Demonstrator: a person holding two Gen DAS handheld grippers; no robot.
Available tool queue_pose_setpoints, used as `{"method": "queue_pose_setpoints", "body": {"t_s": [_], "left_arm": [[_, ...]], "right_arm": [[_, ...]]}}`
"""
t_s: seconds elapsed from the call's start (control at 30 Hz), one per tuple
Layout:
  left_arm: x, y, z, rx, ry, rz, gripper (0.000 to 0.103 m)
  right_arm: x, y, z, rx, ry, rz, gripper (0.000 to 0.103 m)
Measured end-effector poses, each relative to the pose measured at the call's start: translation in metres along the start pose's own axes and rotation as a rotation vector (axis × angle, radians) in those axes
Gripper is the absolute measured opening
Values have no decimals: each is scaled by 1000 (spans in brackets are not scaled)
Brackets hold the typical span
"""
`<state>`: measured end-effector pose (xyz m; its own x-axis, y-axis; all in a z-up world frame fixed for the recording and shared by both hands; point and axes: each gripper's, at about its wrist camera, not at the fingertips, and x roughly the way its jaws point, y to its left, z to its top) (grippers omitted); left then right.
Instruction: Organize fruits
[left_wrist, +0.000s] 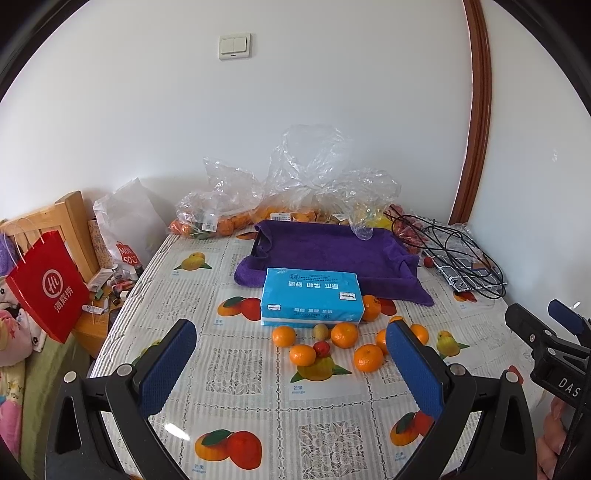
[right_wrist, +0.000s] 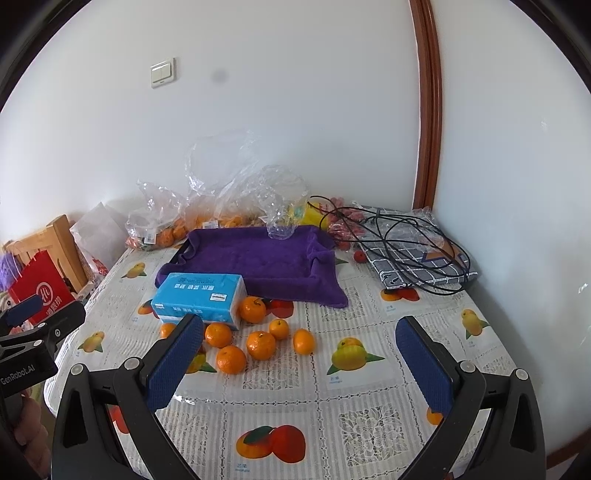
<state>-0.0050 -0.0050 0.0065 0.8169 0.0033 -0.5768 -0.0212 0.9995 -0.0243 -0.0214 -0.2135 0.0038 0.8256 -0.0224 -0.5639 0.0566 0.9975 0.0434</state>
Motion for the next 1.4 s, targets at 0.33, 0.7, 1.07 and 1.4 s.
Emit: {"method": "queue_pose_setpoints", "body": {"t_s": [0.33,0.7,1.07,1.4], "left_arm": [[-1,0,-1,-1,-1,-3,103],[-6,-2,0,2,-7,-9,103],[-6,-2,-1,-1,-8,-9,103],[-6,-2,-2,-1,-8,-9,103]], "right_arm": [[-2,-2,-2,8,-1,8,102],[-4,-2,-3,12,-12,12,102],[-5,1,-3,2,-9,12,102],[-5,2,-3,2,-10,13,102]]}}
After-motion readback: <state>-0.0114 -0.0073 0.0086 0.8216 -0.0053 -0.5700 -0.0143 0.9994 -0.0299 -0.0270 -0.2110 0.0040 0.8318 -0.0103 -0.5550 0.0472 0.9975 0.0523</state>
